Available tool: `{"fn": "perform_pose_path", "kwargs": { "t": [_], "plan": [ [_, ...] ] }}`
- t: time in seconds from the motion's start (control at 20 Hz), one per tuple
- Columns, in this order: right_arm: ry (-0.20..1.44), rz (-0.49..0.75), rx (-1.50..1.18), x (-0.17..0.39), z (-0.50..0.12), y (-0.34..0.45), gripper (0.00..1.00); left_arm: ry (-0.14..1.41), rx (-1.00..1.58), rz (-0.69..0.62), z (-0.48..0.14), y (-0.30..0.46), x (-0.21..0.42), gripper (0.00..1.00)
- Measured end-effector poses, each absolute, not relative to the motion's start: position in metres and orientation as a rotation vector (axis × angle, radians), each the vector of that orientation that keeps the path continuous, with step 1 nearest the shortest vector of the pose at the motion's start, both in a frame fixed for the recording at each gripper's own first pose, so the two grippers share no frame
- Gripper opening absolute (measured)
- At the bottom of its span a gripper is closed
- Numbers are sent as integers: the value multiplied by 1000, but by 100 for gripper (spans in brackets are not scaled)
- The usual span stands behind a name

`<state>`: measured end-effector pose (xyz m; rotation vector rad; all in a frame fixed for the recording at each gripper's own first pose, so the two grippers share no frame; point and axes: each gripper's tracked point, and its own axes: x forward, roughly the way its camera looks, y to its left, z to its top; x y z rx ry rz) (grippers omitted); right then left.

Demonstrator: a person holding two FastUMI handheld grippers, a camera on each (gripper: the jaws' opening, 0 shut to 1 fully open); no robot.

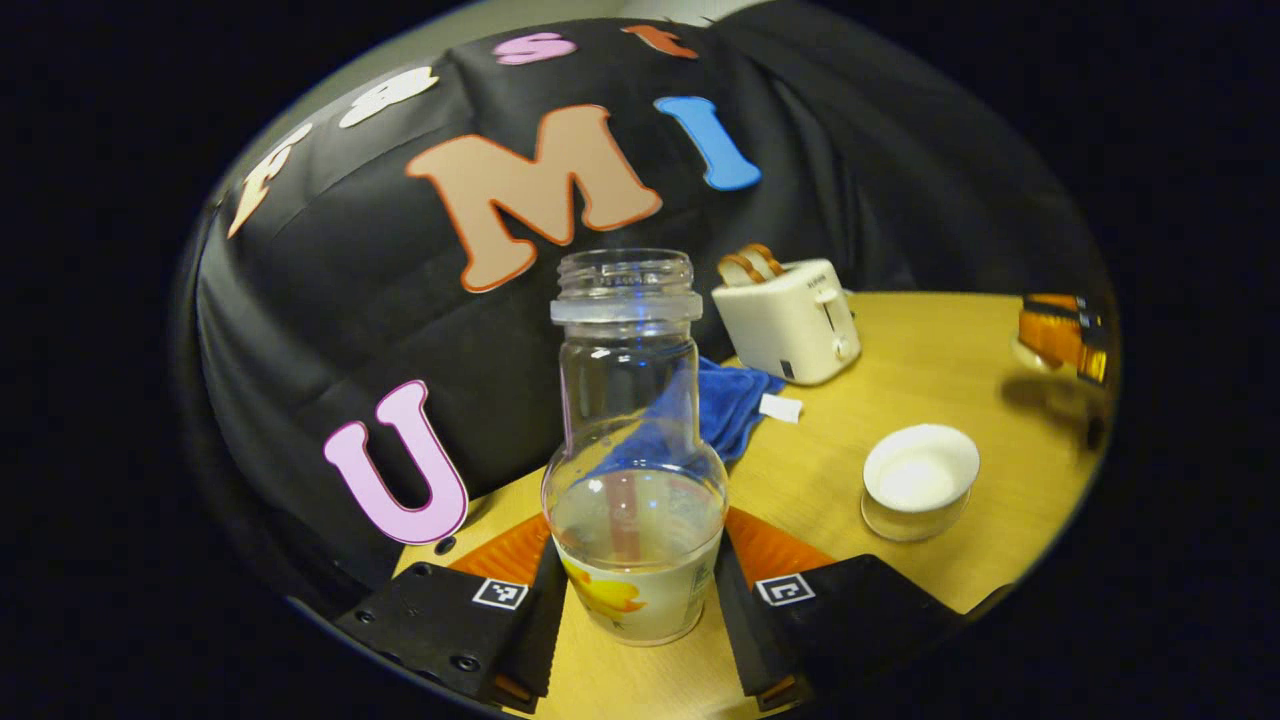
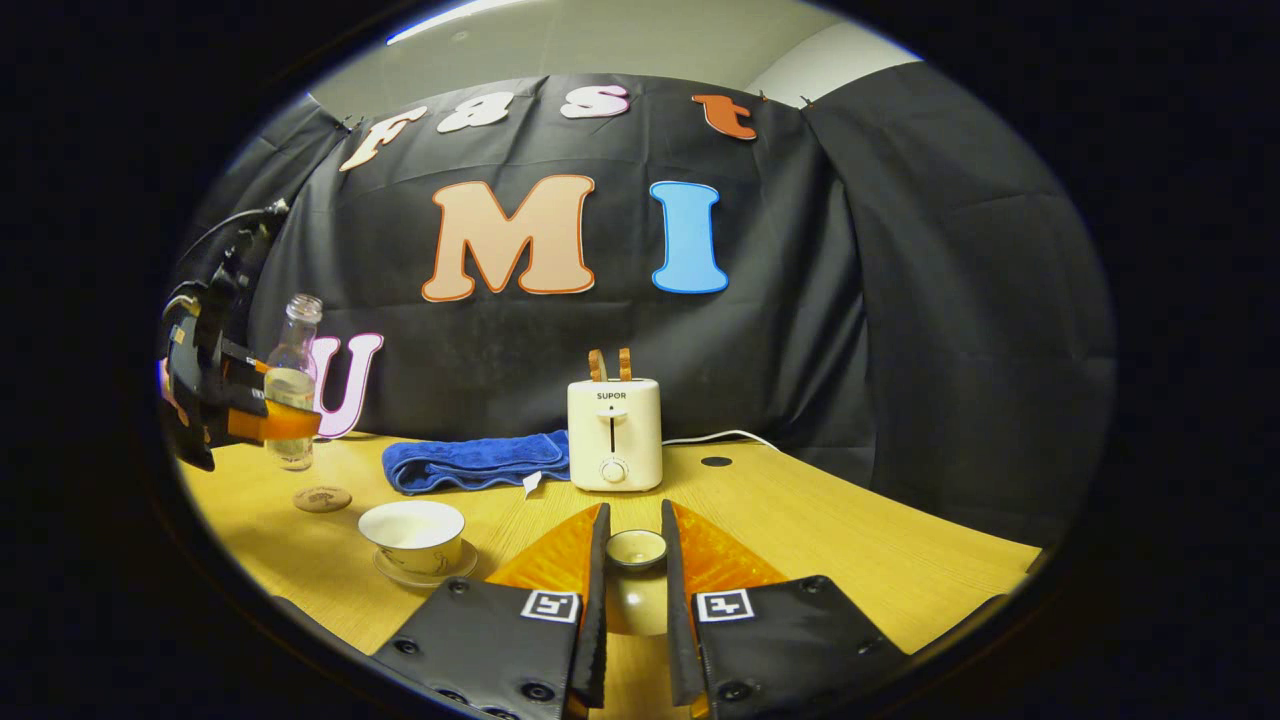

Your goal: Open the teacup lid with one hand, grasp the water bottle and pour water into the teacup with the other hand; after pouring, place the water bottle on the coaster and then close the teacup lid.

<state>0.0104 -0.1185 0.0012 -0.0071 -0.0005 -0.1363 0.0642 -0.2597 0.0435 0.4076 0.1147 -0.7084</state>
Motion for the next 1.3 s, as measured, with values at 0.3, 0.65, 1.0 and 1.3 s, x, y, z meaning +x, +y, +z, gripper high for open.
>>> {"fn": "perform_pose_path", "kwargs": {
  "t": [0.3, 0.65, 1.0, 1.3],
  "plan": [
    [-1, -136, -7, 11, 1, -119, 28, 150, 170, -659, 26, -246, 91, 68],
    [-1, -136, -7, 10, 1, -119, 27, 179, 104, -649, -4, -241, 111, 68],
    [-1, -136, -7, 11, 1, -119, 30, 205, 93, -652, -22, -241, 119, 71],
    [-2, -136, -7, 11, 1, -119, 27, 185, 89, -652, -17, -243, 120, 76]
  ]
}}
